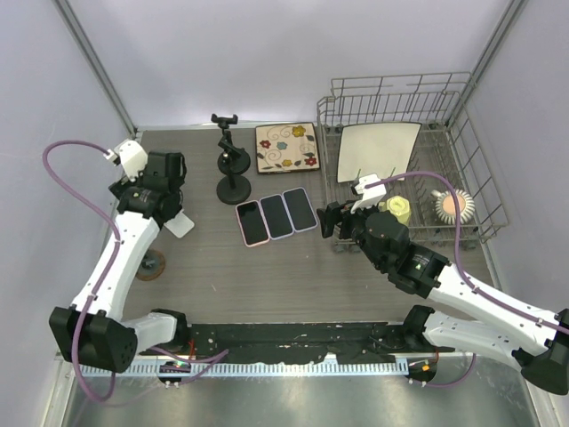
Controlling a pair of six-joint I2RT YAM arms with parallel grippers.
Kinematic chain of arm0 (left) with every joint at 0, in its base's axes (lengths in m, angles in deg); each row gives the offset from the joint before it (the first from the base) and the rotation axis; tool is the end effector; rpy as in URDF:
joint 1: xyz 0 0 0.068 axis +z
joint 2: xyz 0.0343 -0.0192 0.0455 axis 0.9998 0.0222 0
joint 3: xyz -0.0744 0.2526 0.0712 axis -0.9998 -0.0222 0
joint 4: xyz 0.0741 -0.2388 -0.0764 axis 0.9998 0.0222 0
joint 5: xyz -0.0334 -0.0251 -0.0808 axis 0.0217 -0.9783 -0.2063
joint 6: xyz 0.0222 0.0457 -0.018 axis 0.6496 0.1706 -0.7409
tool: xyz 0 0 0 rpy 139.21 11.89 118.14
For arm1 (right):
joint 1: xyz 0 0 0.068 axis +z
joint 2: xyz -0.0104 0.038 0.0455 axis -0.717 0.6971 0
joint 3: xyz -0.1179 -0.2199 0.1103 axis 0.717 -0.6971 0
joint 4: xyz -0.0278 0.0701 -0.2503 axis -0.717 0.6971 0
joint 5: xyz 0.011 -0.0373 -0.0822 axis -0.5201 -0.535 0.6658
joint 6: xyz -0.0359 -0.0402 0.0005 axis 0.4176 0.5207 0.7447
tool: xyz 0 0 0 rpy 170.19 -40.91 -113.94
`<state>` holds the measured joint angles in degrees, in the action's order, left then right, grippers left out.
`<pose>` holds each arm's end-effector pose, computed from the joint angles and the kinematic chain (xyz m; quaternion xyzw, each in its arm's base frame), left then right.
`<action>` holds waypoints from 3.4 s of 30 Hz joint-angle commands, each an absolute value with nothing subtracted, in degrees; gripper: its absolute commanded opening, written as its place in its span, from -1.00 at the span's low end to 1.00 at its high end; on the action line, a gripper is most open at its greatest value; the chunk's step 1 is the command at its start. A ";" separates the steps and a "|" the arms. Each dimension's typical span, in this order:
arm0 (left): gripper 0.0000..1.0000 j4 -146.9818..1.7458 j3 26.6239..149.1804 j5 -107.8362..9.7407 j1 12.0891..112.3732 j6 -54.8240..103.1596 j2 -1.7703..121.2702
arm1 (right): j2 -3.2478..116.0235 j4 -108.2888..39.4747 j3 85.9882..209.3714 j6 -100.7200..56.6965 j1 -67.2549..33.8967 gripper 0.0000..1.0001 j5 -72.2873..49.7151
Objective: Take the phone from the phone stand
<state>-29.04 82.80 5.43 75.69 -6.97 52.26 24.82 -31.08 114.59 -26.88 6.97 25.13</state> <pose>0.2391 -0.0291 0.3480 -0.3688 0.7726 0.1435 0.4965 0.1359 0.1508 0.3243 -0.1140 0.7548 0.1669 0.6240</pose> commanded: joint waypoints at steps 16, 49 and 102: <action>0.99 -47.57 84.37 3.78 85.21 3.84 63.79 | 23.30 -32.63 116.52 -25.39 7.19 0.64 27.03; 1.00 -55.13 77.96 -5.28 88.47 0.33 64.41 | 26.28 -32.54 117.84 -24.16 7.19 0.64 27.38; -0.55 -27.10 82.54 -24.97 77.23 1.48 56.06 | 26.11 -32.63 117.75 -26.36 7.11 0.64 24.31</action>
